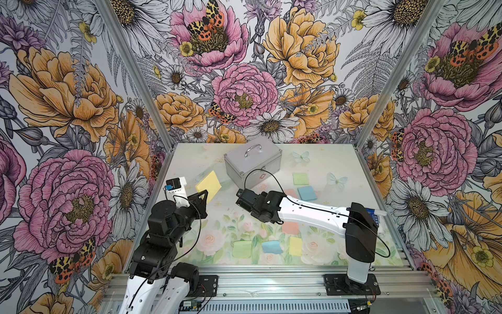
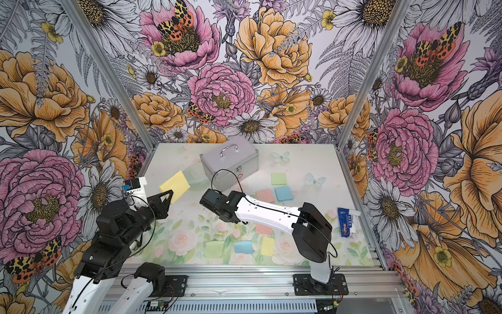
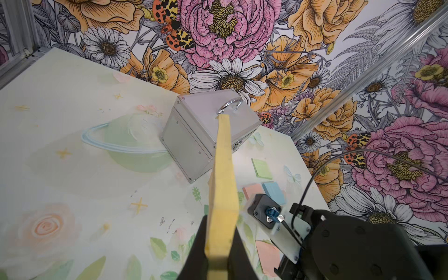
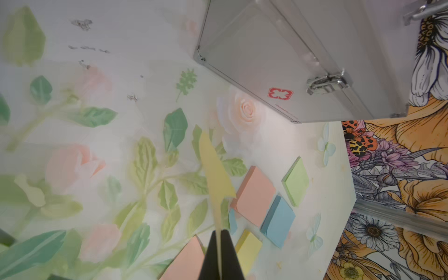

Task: Tear off pages from different memo pads
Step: Place the paper at the center of the board.

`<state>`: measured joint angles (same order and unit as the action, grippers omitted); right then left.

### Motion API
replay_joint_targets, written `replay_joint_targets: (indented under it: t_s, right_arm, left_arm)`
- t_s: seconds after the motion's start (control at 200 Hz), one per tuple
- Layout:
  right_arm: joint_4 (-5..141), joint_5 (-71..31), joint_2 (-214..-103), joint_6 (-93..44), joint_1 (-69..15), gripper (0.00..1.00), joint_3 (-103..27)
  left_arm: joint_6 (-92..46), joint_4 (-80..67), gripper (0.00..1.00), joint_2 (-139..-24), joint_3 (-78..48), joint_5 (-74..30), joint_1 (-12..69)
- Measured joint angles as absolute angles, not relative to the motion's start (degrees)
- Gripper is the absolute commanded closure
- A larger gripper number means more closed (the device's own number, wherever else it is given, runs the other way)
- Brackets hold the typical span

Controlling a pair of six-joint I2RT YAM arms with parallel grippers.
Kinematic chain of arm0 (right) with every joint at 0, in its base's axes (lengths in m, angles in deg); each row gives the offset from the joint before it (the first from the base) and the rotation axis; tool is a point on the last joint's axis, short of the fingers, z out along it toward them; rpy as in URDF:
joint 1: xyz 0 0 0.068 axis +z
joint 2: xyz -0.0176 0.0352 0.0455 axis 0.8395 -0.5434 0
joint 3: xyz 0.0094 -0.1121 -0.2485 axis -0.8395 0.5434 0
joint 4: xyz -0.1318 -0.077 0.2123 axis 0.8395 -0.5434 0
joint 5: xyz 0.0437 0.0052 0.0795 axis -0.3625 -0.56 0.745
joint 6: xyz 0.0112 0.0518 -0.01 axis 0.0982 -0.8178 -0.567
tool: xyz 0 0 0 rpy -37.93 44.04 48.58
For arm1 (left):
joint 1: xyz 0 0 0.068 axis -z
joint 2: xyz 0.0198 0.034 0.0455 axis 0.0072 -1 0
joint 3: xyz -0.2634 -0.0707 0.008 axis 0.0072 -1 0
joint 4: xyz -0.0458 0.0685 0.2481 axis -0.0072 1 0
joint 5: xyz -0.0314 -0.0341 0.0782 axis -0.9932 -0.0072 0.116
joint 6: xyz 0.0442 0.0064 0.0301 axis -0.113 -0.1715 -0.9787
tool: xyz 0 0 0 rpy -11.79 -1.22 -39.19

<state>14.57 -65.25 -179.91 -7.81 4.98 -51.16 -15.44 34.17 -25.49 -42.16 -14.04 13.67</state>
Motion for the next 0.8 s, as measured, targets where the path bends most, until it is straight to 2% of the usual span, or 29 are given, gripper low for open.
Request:
replay_joint_targets:
  t_s: [0.33,0.565,0.8]
  right_arm:
    - [9.4,-66.7,-194.7,-9.1,7.2,1.0,-59.1]
    - [5.9,-63.9,-202.0,-11.6,8.5,0.65,-65.9]
    - [7.4,-58.9,-202.9,-11.9,8.3,0.52,-68.2]
  left_arm:
    - [-18.2,40.2,0.89,-24.2,-41.0,-11.7,13.6]
    - [-18.2,40.5,0.89,-25.3,-41.0,-11.7,13.5]
    - [-18.2,40.3,0.89,-25.5,-41.3,-12.0,13.3]
